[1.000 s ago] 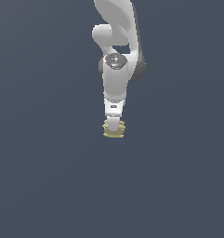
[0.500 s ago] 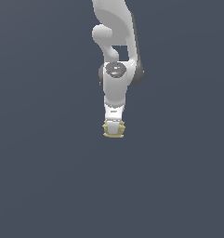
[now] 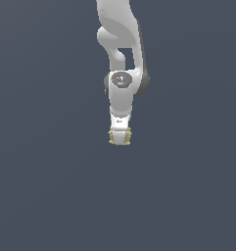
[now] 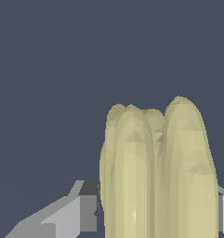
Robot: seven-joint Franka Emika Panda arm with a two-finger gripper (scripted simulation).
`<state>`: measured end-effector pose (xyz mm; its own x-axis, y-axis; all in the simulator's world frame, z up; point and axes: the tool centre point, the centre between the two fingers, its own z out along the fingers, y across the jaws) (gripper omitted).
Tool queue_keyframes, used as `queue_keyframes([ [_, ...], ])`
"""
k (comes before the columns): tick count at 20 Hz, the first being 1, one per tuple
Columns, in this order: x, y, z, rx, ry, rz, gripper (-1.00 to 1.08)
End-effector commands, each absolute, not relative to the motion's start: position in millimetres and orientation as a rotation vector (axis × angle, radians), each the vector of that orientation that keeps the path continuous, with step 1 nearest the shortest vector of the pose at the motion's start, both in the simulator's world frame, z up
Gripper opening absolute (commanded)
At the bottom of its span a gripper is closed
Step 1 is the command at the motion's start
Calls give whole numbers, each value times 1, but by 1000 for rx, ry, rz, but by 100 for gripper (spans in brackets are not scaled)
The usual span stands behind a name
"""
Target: Pick up the object and move it to a goal position.
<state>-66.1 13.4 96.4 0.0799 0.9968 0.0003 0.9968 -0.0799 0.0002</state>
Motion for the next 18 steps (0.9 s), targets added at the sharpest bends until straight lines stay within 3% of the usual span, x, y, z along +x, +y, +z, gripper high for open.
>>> queue_keyframes([
  [1, -66, 13, 96, -2308, -2131, 0, -100],
  [18, -70, -7, 122, -2309, -2131, -1, -100],
])
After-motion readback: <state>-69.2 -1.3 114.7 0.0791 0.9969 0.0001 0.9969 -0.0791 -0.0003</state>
